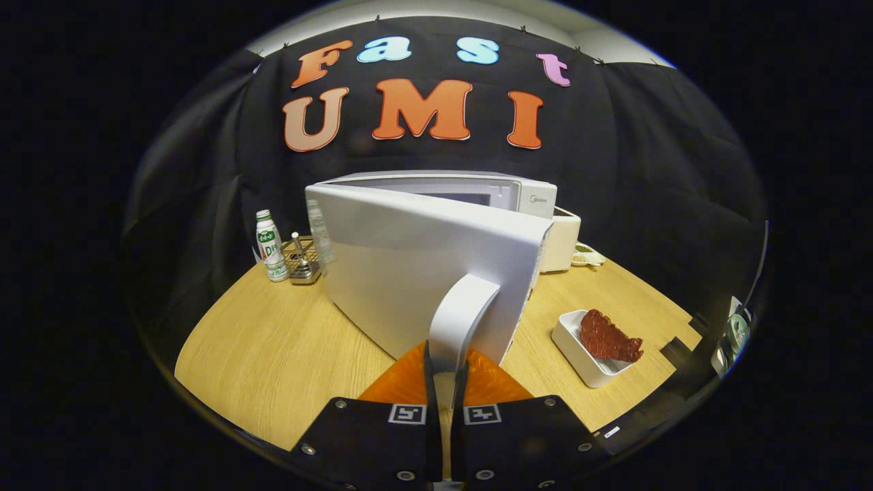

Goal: Open the microwave, put the food inside, and close the microwave door.

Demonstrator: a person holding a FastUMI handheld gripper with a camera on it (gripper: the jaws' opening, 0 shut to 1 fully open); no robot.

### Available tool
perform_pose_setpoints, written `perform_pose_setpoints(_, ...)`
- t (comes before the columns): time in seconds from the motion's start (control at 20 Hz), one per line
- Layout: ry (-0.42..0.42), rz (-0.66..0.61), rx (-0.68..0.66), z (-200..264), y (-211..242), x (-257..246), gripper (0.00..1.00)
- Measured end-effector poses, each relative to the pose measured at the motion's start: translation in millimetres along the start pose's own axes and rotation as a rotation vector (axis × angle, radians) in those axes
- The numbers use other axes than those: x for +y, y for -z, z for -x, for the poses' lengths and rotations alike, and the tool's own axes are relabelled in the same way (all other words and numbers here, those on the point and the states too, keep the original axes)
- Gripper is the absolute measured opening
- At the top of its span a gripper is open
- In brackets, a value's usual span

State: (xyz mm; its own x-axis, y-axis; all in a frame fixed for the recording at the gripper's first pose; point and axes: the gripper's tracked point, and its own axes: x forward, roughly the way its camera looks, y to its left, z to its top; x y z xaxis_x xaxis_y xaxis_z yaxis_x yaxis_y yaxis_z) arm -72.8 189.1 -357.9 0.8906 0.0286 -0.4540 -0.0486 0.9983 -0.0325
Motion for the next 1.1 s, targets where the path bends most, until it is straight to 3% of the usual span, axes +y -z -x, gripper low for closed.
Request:
perform_pose_setpoints(0.2,-0.052,0.018,-0.012,28.1,8.1,49.8,0.05)
perform_pose_setpoints(0.5,-0.208,0.079,-0.012,57.6,18.0,126.0,0.05)
perform_pose_setpoints(0.8,-0.128,0.097,-0.010,63.3,19.5,147.0,0.05)
perform_pose_setpoints(1.0,-0.110,0.086,0.002,72.9,23.2,164.5,0.12)
perform_pose_setpoints(1.1,-0.146,0.098,0.000,83.8,23.8,183.0,0.26)
